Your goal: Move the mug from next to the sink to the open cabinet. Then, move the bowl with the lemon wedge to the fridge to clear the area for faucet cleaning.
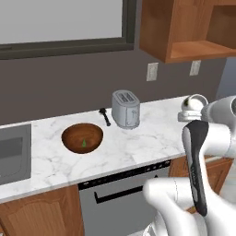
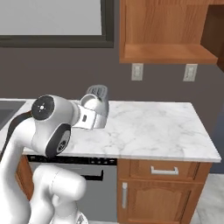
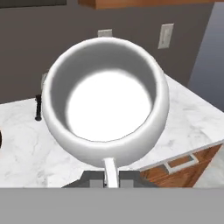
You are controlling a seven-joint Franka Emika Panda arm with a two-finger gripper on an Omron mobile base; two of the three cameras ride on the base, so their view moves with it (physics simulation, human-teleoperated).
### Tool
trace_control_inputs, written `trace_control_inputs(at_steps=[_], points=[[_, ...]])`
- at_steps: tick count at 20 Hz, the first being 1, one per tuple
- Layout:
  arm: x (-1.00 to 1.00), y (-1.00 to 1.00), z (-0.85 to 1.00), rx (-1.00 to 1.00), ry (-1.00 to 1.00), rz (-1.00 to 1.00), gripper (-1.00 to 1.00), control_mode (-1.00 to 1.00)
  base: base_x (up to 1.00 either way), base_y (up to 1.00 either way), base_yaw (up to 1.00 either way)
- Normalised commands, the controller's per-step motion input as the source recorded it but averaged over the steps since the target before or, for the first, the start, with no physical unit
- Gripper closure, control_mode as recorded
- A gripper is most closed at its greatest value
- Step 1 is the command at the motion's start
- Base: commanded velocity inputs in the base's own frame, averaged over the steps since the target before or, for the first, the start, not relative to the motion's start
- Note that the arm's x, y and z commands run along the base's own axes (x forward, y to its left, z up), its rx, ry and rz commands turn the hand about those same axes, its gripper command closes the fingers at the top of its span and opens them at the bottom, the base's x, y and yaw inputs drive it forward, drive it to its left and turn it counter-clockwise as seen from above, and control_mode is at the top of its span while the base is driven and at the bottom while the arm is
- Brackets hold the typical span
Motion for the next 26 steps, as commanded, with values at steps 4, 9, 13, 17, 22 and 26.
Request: trace_control_inputs(at_steps=[4, 9, 13, 17, 22, 26], points=[[0.0, 0.0, 0.0, 0.0, 0.0, 0.0, 1.0, 1.0, -0.46, -0.9, -0.05], [0.0, 0.0, 0.0, 0.0, 0.0, 0.0, 1.0, 1.0, 0.32, -0.69, -0.06], [0.0, 0.0, 0.0, 0.0, 0.0, 0.0, 1.0, 1.0, 0.57, 0.02, 0.18], [0.23, 0.01, 0.36, 0.0, 0.0, 0.19, 1.0, -1.0, 0.21, 0.05, 0.16], [0.42, -0.23, 0.99, 0.0, 0.0, 0.27, 1.0, -1.0, 0.0, 0.0, 0.0], [0.3, -0.2, 1.0, 0.0, 0.0, 0.16, 1.0, -1.0, 0.0, 0.0, 0.0]])
